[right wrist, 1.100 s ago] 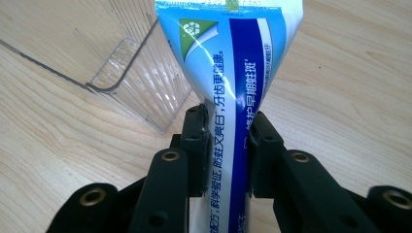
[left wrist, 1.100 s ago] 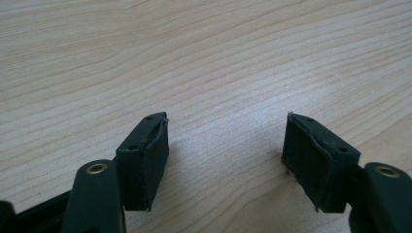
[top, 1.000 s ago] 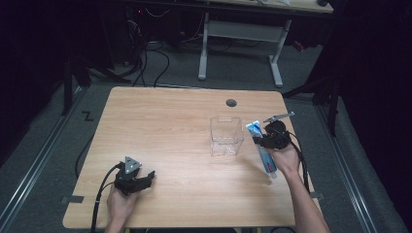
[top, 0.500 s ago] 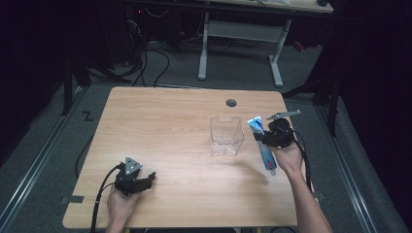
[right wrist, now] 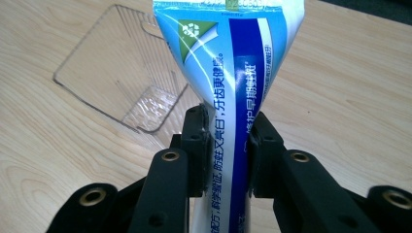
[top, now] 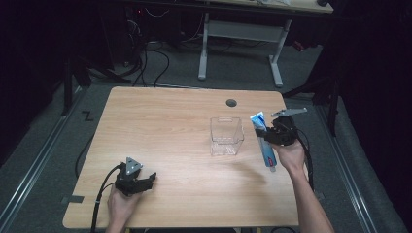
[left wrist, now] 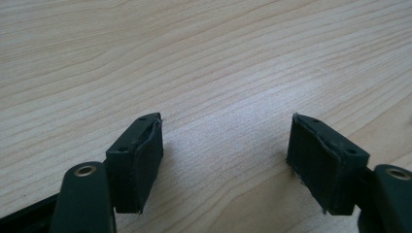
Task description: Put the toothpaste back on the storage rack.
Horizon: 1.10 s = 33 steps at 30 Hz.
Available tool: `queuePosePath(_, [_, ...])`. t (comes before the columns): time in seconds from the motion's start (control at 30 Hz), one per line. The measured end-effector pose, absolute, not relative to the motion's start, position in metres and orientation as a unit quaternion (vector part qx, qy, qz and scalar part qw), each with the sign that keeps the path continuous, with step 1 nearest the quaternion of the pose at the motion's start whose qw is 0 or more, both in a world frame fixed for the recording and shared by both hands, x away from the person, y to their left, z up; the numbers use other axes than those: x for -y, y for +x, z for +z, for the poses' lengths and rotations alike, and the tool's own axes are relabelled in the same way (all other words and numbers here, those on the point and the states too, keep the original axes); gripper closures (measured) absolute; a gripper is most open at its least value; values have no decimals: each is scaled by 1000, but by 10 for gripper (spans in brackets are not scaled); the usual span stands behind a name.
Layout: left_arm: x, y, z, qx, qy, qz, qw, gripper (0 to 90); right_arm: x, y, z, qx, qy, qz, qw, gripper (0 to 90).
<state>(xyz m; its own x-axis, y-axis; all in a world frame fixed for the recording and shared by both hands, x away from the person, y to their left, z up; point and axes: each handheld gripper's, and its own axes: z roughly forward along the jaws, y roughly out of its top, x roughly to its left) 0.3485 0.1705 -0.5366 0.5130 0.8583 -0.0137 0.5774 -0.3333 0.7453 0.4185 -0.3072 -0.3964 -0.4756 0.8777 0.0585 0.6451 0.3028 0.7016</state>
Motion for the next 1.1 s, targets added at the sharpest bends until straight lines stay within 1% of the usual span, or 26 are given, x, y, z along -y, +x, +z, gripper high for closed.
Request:
queuePosePath(0.3, [-170, 348, -537, -451, 794, 196, 358, 277, 301, 417, -387, -784, 471, 366, 170, 733])
queuePosePath(0.73, [-170, 348, -537, -449, 796, 193, 357, 261, 285, 418, -370, -785, 445, 388, 189, 732])
queuePosePath(1.1, [-170, 348, -537, -448, 796, 192, 358, 255, 278, 421, -362, -780, 441, 401, 190, 732])
